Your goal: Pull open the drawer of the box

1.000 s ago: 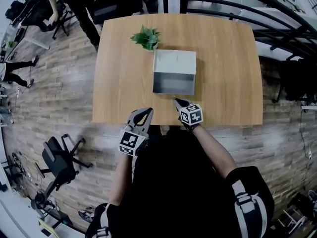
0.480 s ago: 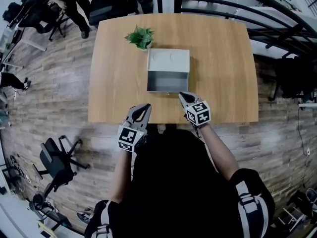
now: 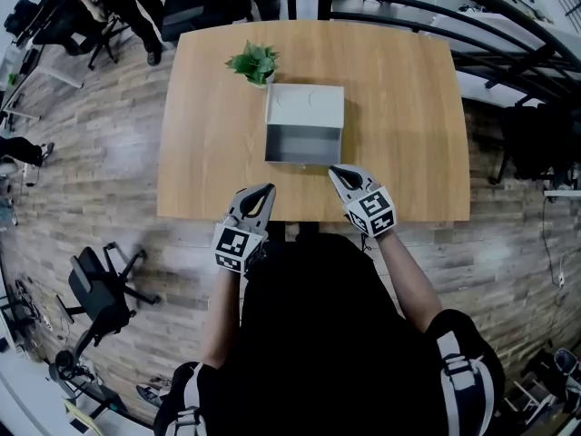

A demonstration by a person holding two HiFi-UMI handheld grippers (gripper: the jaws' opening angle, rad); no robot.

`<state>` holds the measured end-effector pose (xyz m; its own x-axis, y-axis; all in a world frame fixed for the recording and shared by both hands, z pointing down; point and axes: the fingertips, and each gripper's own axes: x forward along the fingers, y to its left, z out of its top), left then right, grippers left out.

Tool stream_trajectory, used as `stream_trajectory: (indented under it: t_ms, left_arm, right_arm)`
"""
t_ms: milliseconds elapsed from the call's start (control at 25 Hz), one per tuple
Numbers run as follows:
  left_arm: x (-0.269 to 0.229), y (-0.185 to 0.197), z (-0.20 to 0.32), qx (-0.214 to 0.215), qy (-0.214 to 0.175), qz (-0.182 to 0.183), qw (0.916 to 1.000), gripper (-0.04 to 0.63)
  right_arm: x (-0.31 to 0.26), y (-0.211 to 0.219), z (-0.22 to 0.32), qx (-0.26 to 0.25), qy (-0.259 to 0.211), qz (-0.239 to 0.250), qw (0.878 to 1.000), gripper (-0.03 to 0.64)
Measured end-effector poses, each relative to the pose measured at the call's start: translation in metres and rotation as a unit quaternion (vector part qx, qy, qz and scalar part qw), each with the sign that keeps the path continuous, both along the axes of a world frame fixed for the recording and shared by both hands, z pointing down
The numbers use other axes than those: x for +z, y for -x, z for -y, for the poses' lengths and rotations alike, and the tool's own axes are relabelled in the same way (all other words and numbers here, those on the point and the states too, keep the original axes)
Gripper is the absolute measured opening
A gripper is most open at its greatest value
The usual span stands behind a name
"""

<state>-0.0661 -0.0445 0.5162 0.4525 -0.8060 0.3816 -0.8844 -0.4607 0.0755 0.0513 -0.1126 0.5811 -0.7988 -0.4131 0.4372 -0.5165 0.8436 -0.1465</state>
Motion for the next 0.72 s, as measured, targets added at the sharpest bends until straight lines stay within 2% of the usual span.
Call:
stream_trajectory:
  t_ms: [280, 560, 720]
  left_arm:
    - [0.003, 0.003, -0.005, 0.000, 0.003, 0.004, 1.0000, 0.023]
    - [0.007, 0.015, -0.007, -0.007, 0.012, 0.002, 0.9999, 0.023]
    - [-0.002, 0.019, 0.002, -0.007, 0.002, 0.005, 1.0000, 0.023]
  right_arm:
    - [-0.013, 0.007, -0.003, -0.026, -0.029, -0.004, 0.999, 0.025]
    - [-0.019, 0.009, -0.004, -0.022, -0.041, -0.009, 0.999, 0.025]
    - [-0.025, 0.012, 0.000, -0.021, -0.047, -0.011, 0.999, 0.025]
